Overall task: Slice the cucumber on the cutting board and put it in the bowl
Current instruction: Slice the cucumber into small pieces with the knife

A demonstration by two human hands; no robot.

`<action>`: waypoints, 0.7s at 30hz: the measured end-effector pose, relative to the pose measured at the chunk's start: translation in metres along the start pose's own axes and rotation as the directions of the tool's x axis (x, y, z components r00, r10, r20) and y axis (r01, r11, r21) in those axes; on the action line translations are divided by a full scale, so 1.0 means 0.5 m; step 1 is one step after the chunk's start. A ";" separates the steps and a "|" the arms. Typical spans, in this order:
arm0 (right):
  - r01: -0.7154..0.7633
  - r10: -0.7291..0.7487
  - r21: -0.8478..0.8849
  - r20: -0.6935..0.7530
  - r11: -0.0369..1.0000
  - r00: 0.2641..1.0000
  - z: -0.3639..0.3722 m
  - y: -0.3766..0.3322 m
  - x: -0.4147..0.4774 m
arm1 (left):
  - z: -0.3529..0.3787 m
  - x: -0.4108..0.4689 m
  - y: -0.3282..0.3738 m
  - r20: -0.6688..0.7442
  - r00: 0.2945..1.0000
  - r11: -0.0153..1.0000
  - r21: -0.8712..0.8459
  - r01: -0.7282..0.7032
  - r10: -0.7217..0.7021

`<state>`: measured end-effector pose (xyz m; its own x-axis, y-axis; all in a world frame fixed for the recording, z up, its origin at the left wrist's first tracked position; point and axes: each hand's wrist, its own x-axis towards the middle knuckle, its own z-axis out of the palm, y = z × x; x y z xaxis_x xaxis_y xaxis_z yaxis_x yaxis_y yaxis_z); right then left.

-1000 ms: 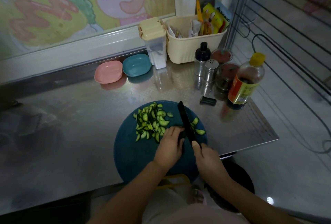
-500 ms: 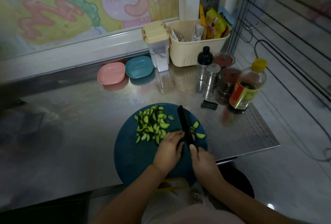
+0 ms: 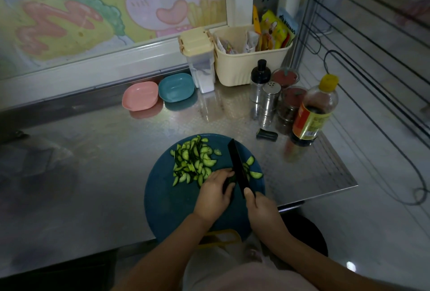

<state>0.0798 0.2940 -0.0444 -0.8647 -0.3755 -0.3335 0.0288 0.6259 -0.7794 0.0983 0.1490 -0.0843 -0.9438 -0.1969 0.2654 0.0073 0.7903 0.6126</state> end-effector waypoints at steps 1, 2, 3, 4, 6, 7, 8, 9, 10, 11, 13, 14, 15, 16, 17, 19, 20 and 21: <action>0.003 -0.003 0.015 -0.009 1.000 1.000 0.000 0.001 -0.004 | 0.000 0.000 0.001 0.001 1.000 1.000 0.000 -0.002 0.002; 0.002 -0.002 0.030 -0.017 1.000 1.000 -0.001 0.001 -0.007 | -0.001 0.000 0.001 0.001 1.000 1.000 0.002 -0.003 0.003; 0.001 0.000 0.041 -0.023 0.999 1.000 -0.003 0.000 -0.010 | -0.001 0.001 0.000 0.000 1.000 1.000 0.005 -0.002 0.002; 0.004 -0.002 0.051 -0.028 0.999 1.000 -0.004 -0.001 -0.011 | -0.001 0.000 -0.001 0.000 1.000 1.000 0.008 0.001 -0.001; 0.016 -0.014 0.066 -0.026 0.998 1.000 -0.002 -0.003 -0.014 | 0.000 -0.002 0.000 0.004 1.000 1.000 0.015 0.006 -0.006; 0.019 -0.018 0.067 -0.021 0.998 1.000 -0.001 -0.003 -0.016 | 0.000 -0.004 0.000 0.004 1.000 1.000 0.018 0.008 -0.008; 0.022 -0.021 0.065 -0.017 0.998 1.000 0.001 -0.002 -0.018 | 0.001 -0.005 0.001 0.005 1.000 1.000 0.017 0.011 -0.011; 0.024 -0.023 0.062 -0.015 0.998 1.000 0.003 -0.001 -0.018 | 0.001 -0.004 0.001 0.005 1.000 1.000 0.013 0.013 -0.013; 0.026 -0.025 0.060 -0.015 0.998 1.000 0.003 0.000 -0.018 | 0.001 -0.004 0.001 0.005 1.000 1.000 0.010 0.013 -0.013; 0.027 -0.026 0.059 -0.014 0.998 1.000 0.003 -0.001 -0.017 | 0.001 -0.002 0.001 0.006 1.000 1.000 0.011 0.010 -0.010; 0.029 -0.028 0.052 -0.012 0.998 1.000 0.003 -0.003 -0.016 | 0.000 0.000 -0.002 0.006 1.000 1.000 0.021 -0.003 0.003; 0.030 -0.029 0.044 -0.013 0.999 0.999 0.004 -0.004 -0.016 | 0.001 0.000 -0.003 0.007 1.000 1.000 0.027 -0.010 0.010; 0.032 -0.031 0.032 -0.015 0.999 0.999 0.006 -0.005 -0.016 | 0.001 0.000 -0.005 0.010 1.000 0.999 0.030 -0.014 0.014; 0.035 -0.035 0.017 -0.020 0.999 0.999 0.009 -0.005 -0.014 | 0.002 -0.001 -0.005 0.015 1.000 0.999 0.032 -0.017 0.017; 0.037 -0.037 0.005 -0.025 0.999 0.999 0.013 -0.006 -0.012 | 0.003 -0.001 -0.006 0.018 1.000 0.999 0.033 -0.020 0.019; 0.037 -0.038 -0.020 -0.036 0.999 0.999 0.021 -0.009 -0.003 | 0.004 -0.001 -0.006 0.021 1.000 0.999 0.026 -0.020 0.020; 0.038 -0.039 -0.032 -0.042 0.999 0.998 0.024 -0.010 0.001 | 0.003 -0.001 -0.007 0.020 1.000 1.000 0.019 -0.018 0.017; 0.038 -0.039 -0.037 -0.049 0.999 0.998 0.027 -0.010 0.005 | 0.003 -0.001 -0.007 0.018 1.000 1.000 0.011 -0.013 0.013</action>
<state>0.0844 0.2808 -0.0484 -0.8887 -0.3659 -0.2763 -0.0221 0.6361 -0.7713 0.0982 0.1473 -0.0875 -0.9496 -0.1760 0.2594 0.0159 0.7994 0.6006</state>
